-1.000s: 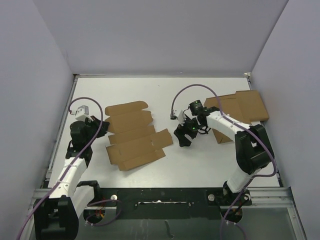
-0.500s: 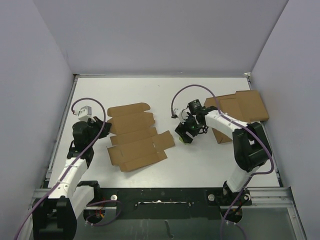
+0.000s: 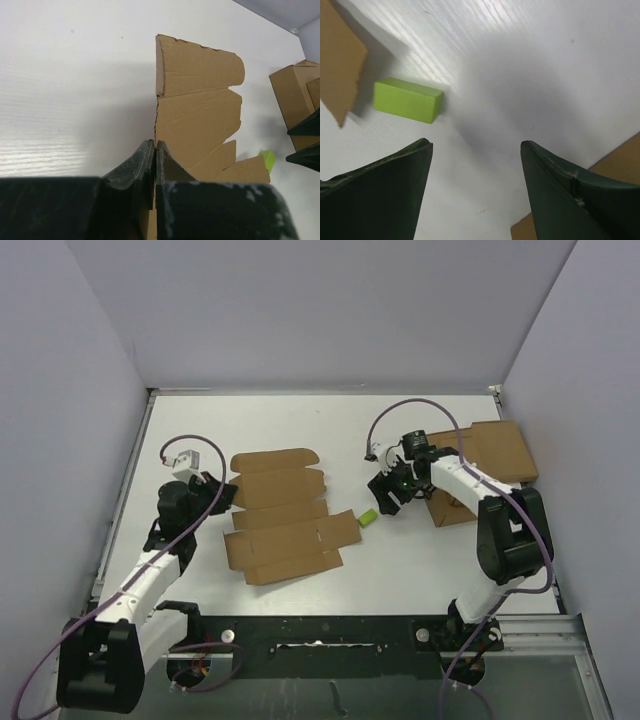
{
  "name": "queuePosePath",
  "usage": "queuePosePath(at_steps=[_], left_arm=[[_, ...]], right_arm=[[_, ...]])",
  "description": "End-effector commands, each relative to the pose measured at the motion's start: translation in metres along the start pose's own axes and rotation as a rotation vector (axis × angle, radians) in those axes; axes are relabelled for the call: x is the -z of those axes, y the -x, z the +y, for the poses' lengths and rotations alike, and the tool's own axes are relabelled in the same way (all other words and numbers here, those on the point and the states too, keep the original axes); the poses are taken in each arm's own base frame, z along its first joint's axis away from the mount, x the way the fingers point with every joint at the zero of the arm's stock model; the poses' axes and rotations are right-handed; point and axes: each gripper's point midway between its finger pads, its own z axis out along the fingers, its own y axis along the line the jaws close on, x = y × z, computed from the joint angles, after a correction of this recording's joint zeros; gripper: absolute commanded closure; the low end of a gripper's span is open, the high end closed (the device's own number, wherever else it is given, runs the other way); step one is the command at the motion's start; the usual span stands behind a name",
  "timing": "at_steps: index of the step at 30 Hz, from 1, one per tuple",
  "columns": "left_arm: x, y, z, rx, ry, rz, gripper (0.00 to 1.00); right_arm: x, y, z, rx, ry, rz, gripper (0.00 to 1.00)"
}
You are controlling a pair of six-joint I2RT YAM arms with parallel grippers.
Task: Fold the paper box
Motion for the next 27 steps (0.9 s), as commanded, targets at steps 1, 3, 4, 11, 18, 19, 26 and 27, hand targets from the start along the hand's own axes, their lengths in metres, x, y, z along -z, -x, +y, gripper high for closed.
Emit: queuePosePath(at_steps=[1, 3, 4, 11, 18, 19, 26, 27], left_arm=[[-0.013, 0.02, -0.026, -0.052, -0.079, -0.086, 1.0], [-0.019, 0.018, -0.032, -0.059, -0.087, -0.086, 1.0], [-0.023, 0.018, -0.035, -0.063, -0.091, -0.089, 1.0], [-0.057, 0.006, -0.063, -0.08, -0.114, -0.085, 1.0], [-0.088, -0.005, -0.1, -0.122, -0.173, -0.069, 1.0], [-0.088, -0.004, -0.102, -0.126, -0.177, -0.076, 1.0], [-0.061, 0.01, -0.104, -0.145, -0.218, -0.167, 1.0], [-0.056, 0.01, -0.104, -0.145, -0.231, -0.178, 1.0]], right_arm=[[0.036, 0.049, 0.026, 0.094, 0.127, -0.241, 0.28], [0.046, 0.056, 0.035, 0.119, 0.161, -0.294, 0.28], [0.052, 0.059, 0.037, 0.126, 0.162, -0.319, 0.28], [0.07, 0.066, 0.039, 0.111, 0.187, -0.399, 0.28], [0.076, 0.071, 0.049, 0.05, 0.292, -0.451, 0.28], [0.076, 0.071, 0.049, 0.033, 0.306, -0.454, 0.28], [0.066, 0.073, 0.043, -0.106, 0.368, -0.463, 0.21], [0.063, 0.073, 0.042, -0.137, 0.379, -0.461, 0.21]])
